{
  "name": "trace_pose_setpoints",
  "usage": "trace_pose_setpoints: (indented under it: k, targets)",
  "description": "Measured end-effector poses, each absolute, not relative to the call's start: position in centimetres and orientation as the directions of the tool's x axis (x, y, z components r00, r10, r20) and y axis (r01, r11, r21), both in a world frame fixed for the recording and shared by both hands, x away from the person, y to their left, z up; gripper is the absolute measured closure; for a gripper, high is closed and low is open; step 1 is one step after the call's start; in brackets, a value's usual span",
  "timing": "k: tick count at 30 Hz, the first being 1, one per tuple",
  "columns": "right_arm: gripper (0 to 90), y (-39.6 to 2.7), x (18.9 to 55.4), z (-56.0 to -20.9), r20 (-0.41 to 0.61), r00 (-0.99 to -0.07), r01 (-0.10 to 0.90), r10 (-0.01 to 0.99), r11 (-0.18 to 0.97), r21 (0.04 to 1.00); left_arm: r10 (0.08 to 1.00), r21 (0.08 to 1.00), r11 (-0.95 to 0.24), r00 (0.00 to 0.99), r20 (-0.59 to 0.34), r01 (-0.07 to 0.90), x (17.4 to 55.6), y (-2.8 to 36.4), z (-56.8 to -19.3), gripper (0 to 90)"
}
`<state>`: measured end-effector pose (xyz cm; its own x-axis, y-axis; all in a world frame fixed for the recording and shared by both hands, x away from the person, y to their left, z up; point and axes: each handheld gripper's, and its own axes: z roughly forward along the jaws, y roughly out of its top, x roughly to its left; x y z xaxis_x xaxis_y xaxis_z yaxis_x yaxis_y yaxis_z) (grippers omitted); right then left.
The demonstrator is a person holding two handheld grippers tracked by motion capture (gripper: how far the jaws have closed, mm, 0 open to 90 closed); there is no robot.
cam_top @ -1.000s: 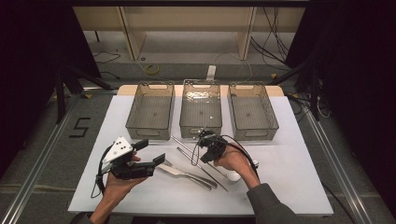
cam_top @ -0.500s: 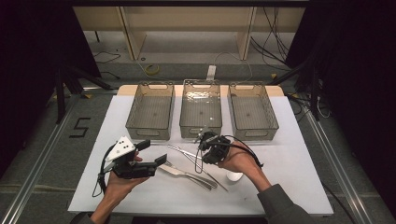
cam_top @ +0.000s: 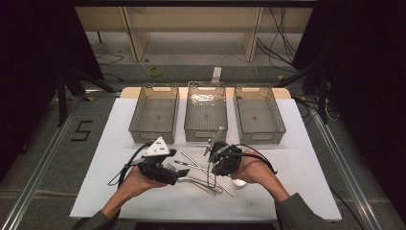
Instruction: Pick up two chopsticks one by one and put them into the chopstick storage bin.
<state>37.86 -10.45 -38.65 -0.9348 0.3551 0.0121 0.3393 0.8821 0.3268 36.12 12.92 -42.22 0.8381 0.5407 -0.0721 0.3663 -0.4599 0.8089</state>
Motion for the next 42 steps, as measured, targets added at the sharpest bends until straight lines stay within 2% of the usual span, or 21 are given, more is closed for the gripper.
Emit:
trace_pose_setpoints:
  k: [5,7,12,14,15,21,23,26,27,28,34,36,39,40,41,42]
  targets:
    - [87.4,-10.8,37.2,-38.3,0.01,-0.944,0.313,0.329,0.889,0.334,0.461,0.73,-0.604,0.887,-0.007,0.32,36.9,10.4,-43.0,16.7]
    - [87.3,-10.9,36.9,-38.1,0.01,-0.948,0.302,0.317,0.893,0.334,0.437,0.703,-0.649,0.899,0.033,0.29,37.0,9.7,-43.2,19.2]
    - [87.3,-11.2,36.4,-37.8,0.01,-0.957,0.278,0.291,0.901,0.333,0.367,0.653,-0.716,0.929,0.05,0.248,36.9,8.4,-43.4,29.7]
    - [87.3,-11.2,36.5,-37.8,0.008,-0.961,0.265,0.278,0.907,0.328,0.353,0.647,-0.727,0.933,0.067,0.229,36.7,8.2,-43.4,32.9]
    - [87.3,-11.2,36.5,-37.8,0.007,-0.964,0.255,0.267,0.909,0.33,0.345,0.643,-0.734,0.936,0.076,0.218,36.7,8.2,-43.4,38.8]
    - [87.2,-11.0,36.2,-37.8,0.012,-0.969,0.236,0.246,0.914,0.331,0.315,0.615,-0.764,0.945,0.089,0.196,36.4,7.8,-43.3,47.2]
    - [87.2,-10.8,36.1,-37.8,0.01,-0.969,0.235,0.246,0.913,0.334,0.297,0.612,-0.768,0.952,0.077,0.19,36.4,7.8,-43.2,56.3]
    - [87.2,-10.9,36.1,-37.8,0.008,-0.973,0.219,0.23,0.918,0.331,0.267,0.603,-0.78,0.961,0.077,0.168,36.2,7.6,-43.1,62.1]
    - [87.2,-11.0,36.2,-37.8,0.01,-0.974,0.215,0.225,0.917,0.336,0.258,0.602,-0.782,0.963,0.074,0.163,36.1,7.6,-43.1,69.6]
    - [87.2,-11.0,36.1,-37.9,0.012,-0.973,0.22,0.23,0.914,0.341,0.249,0.599,-0.785,0.966,0.07,0.159,36.1,7.6,-43.1,71.9]
    - [86.5,-11.5,36.3,-37.8,0.028,-0.983,0.178,0.18,0.92,0.349,0.182,0.57,-0.813,0.981,0.06,0.117,35.6,7.3,-42.9,77.6]
    - [82.8,-11.7,36.7,-37.9,0.02,-0.981,0.186,0.193,0.908,0.375,0.163,0.56,-0.822,0.985,0.052,0.107,35.5,7.2,-43.0,82.7]
    - [79.0,-11.9,37.0,-37.9,0.008,-0.977,0.198,0.211,0.903,0.381,0.166,0.542,-0.832,0.985,0.043,0.116,35.4,7.3,-43.0,83.9]
    - [73.6,-11.9,37.2,-37.8,0.012,-0.977,0.201,0.212,0.902,0.383,0.169,0.539,-0.834,0.985,0.039,0.122,35.4,7.5,-43.0,84.0]
    - [62.3,-12.1,37.2,-37.7,-0.001,-0.973,0.207,0.229,0.88,0.427,0.177,0.541,-0.831,0.984,0.034,0.131,35.5,7.7,-43.0,84.0]
    - [60.1,-12.3,37.2,-37.3,-0.002,-0.968,0.223,0.251,0.862,0.455,0.194,0.542,-0.827,0.981,0.026,0.15,35.6,7.8,-42.9,84.0]
